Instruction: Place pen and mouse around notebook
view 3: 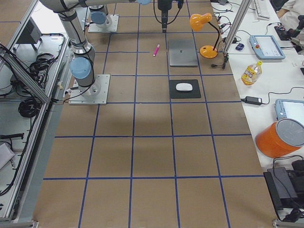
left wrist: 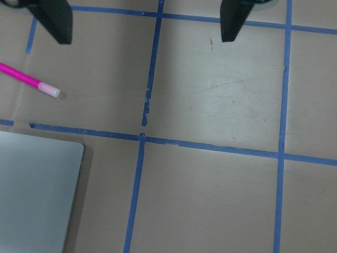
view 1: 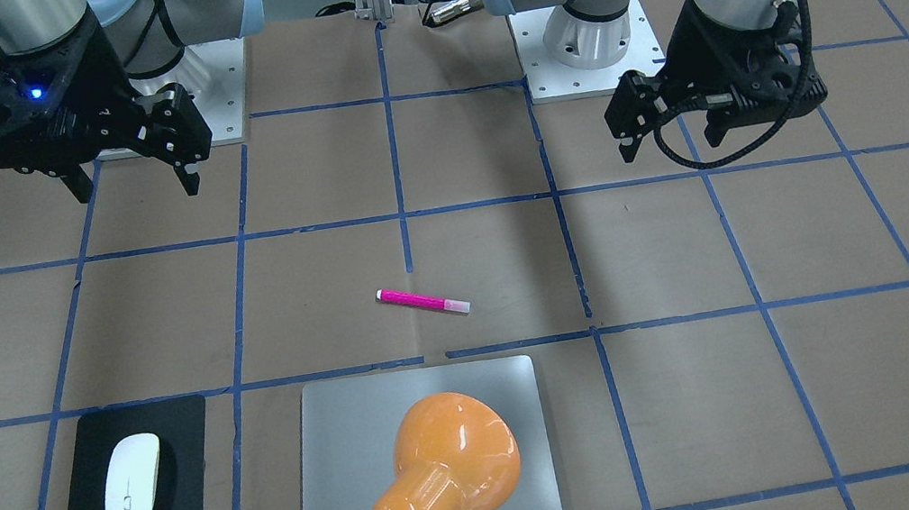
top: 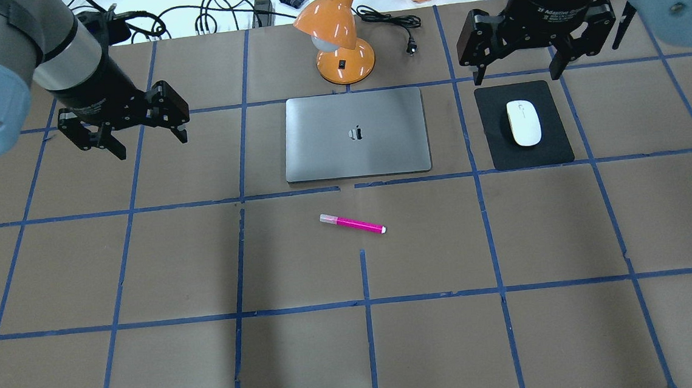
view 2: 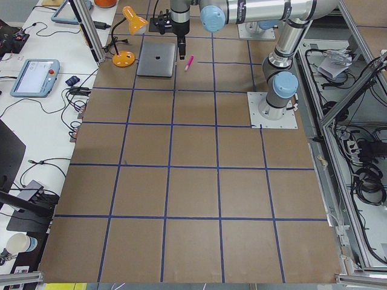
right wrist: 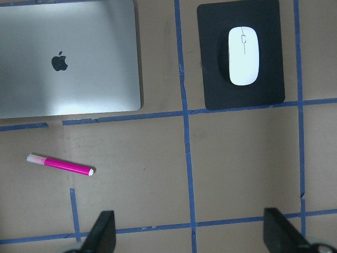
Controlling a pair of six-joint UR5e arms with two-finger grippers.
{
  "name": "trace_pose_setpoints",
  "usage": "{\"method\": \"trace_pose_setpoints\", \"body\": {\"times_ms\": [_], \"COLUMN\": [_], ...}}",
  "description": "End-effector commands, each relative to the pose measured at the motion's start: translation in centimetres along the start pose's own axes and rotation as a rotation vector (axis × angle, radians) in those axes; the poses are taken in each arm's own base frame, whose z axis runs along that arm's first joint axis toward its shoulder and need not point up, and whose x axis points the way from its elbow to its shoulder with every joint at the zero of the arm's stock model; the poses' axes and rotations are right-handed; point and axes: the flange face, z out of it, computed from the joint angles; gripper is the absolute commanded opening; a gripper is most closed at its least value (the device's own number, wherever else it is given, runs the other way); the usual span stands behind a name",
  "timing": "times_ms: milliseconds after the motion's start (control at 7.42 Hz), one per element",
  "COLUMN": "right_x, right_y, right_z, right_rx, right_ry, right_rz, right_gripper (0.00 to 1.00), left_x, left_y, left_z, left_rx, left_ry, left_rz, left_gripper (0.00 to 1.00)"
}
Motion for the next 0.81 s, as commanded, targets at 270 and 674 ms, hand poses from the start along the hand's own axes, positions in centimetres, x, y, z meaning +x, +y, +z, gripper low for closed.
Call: {"method": "trace_pose_setpoints", "body": {"times_ms": [270, 674], "right_x": [-0.01, 0.00], "right_y": [-0.02, -0.06], "right_z": [-0.16, -0.44], "right_rx": [0.003, 0.008], "right_ry": [-0.002, -0.001], "right_rz": [0.000, 0.000], "right_gripper": [1.00, 1.00], "left_x": [-0.51, -0.85], "left_y": [1.00, 1.10], "left_z": [-0.86, -0.81], "left_rx": [-0.008, -0.015], "left_ry": [-0.005, -0.024], "left_rz": [0.032, 0.014], "left_gripper": [1.00, 1.00]}}
